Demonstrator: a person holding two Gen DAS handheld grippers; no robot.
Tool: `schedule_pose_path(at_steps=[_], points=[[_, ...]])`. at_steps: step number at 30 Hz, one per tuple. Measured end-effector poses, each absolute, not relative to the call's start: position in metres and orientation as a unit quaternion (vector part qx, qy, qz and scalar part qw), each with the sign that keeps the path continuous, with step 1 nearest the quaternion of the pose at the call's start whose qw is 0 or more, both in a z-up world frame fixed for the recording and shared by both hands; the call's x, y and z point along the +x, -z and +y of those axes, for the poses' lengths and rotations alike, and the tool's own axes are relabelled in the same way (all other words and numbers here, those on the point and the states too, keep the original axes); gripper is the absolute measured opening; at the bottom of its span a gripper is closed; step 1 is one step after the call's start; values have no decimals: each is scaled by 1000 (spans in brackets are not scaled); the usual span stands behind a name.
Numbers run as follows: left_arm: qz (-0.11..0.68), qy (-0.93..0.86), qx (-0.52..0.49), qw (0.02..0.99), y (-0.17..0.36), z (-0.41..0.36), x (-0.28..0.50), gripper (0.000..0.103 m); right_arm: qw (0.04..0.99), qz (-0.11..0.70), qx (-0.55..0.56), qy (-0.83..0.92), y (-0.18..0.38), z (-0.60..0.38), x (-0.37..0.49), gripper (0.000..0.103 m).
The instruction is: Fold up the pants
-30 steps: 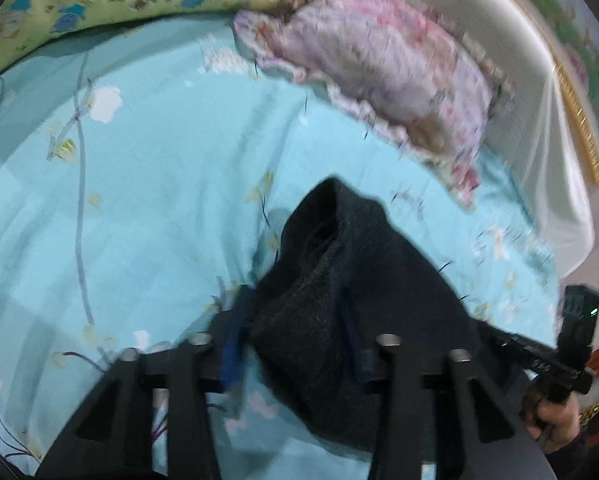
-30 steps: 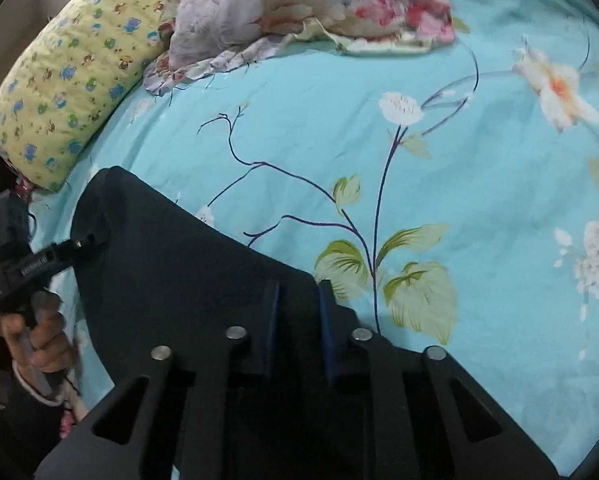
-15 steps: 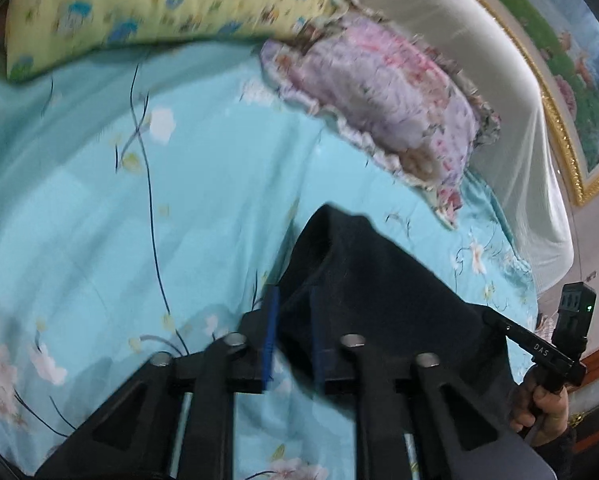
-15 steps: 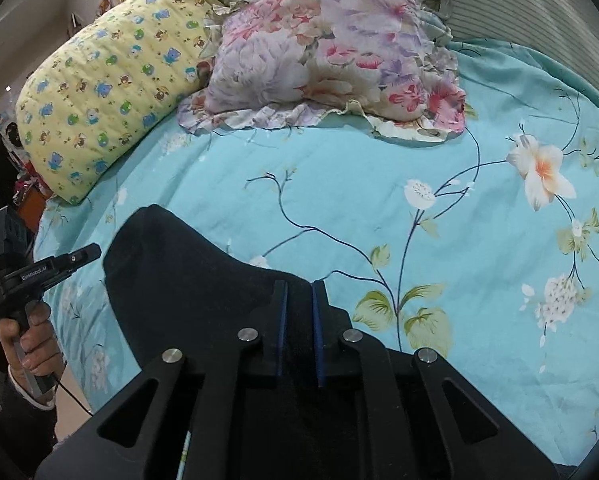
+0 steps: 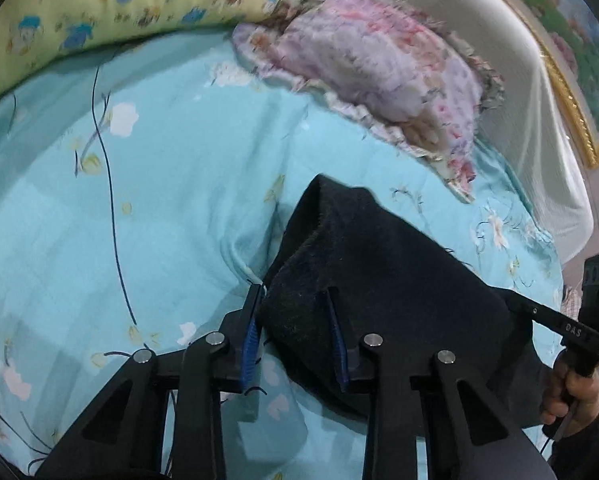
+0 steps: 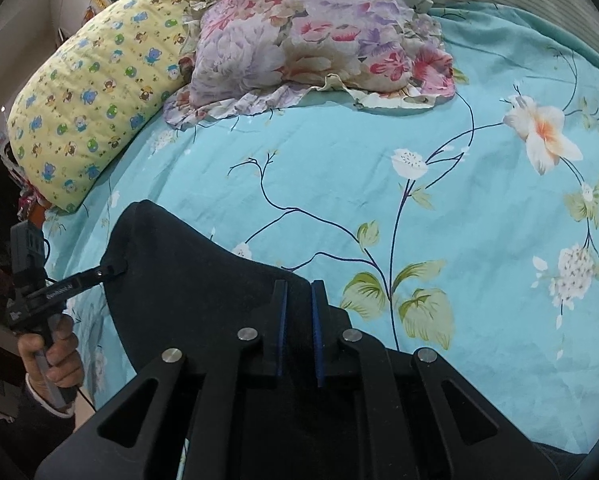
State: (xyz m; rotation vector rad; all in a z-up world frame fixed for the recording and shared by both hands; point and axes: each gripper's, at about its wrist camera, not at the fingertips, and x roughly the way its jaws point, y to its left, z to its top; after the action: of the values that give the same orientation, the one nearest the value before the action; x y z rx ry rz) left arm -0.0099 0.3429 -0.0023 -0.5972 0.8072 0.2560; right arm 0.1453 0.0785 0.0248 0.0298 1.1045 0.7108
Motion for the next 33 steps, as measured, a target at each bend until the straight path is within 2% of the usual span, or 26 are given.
schedule_pose_path(at_steps=[1,16,19,22,27,29,30,32,33], points=[[380,-119,-281,873,-2,340,-13,24,793,511,11,-331,-27,79,144,12],[362,-104,-279,883,-17,337,-20,18,810,488,-1,-326,-45,90,137,12],[352,-106,-279,887,-25,342,-23,16,812,471,-4,-345,-63,106,143,5],[357,-121,-263,888,-23,345,-23,15,814,469,-41,-339,-70,126,149,5],[376,-124,-258,881,-3,348,-23,16,804,502,-57,-312,-34,123,155,5],[381,-128,-252,881,0,347,-23,20,802,518,-49,-294,-17,113,158,6],[383,-130,-248,880,0,347,-23,23,801,525,-44,-284,-11,108,159,7],[393,-135,-248,875,1,348,-24,36,806,526,-48,-267,-3,102,161,20],[395,-135,-252,873,0,349,-25,38,810,523,-48,-261,-2,100,162,33]])
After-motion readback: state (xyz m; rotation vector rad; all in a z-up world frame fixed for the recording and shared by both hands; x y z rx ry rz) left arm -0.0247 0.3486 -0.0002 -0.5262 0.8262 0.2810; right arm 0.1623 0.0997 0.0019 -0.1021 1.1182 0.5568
